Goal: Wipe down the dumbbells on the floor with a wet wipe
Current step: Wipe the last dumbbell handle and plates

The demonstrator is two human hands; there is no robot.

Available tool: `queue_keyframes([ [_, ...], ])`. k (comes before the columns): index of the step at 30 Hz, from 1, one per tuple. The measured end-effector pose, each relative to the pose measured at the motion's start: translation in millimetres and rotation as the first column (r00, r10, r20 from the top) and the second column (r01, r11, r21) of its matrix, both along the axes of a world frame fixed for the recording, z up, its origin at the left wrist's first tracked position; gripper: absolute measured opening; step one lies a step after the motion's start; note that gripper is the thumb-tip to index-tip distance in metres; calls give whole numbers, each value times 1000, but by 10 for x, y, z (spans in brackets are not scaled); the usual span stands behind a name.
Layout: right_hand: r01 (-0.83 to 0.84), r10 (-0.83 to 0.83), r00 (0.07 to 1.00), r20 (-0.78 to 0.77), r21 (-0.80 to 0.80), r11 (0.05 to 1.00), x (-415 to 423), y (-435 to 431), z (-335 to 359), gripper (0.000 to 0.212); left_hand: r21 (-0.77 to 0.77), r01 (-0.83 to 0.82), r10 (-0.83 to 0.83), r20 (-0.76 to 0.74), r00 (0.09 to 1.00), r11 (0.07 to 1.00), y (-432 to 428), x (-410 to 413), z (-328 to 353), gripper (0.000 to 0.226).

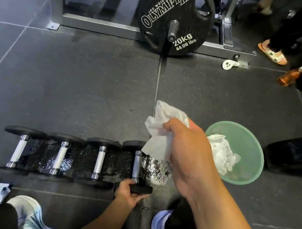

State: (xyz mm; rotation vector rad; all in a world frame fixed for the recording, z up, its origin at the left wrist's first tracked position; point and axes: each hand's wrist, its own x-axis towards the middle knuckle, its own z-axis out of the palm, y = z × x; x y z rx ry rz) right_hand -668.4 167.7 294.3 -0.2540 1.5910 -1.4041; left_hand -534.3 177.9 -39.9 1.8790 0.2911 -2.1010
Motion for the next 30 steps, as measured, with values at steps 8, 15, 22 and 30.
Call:
queue_keyframes([
  [8,-36,37,996,-86,11,999,46,-7,-39,24,-92,210,-182,248,951,973,-166,-20,224,34],
  [15,-66,64,986,-156,-10,998,8,12,13,40,-123,510,-445,344,827,851,-323,145,620,44],
  [22,-196,201,793,-575,72,978,51,31,82,54,-194,665,-595,319,738,721,-334,419,1673,7],
  [30,-696,737,-190,-648,619,364,832,311,-608,88,-281,724,-636,348,688,629,-436,1073,2768,25],
])
